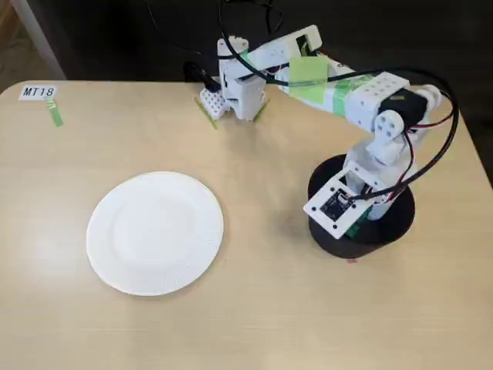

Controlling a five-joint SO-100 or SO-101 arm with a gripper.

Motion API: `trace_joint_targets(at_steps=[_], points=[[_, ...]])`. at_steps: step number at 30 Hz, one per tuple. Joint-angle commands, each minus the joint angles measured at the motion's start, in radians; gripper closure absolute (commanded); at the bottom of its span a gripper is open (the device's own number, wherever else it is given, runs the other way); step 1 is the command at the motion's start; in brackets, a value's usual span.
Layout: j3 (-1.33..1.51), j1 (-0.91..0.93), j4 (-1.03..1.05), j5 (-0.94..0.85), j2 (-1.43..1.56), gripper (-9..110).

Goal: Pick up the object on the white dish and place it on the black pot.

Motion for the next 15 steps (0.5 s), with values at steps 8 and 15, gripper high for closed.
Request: trace_joint_targets(at_steps=[8,15], points=[[-0.017,-0.044,0.014,-0.06,0.095,70],[0.011,0.005,0.015,0.015,0.172,101]])
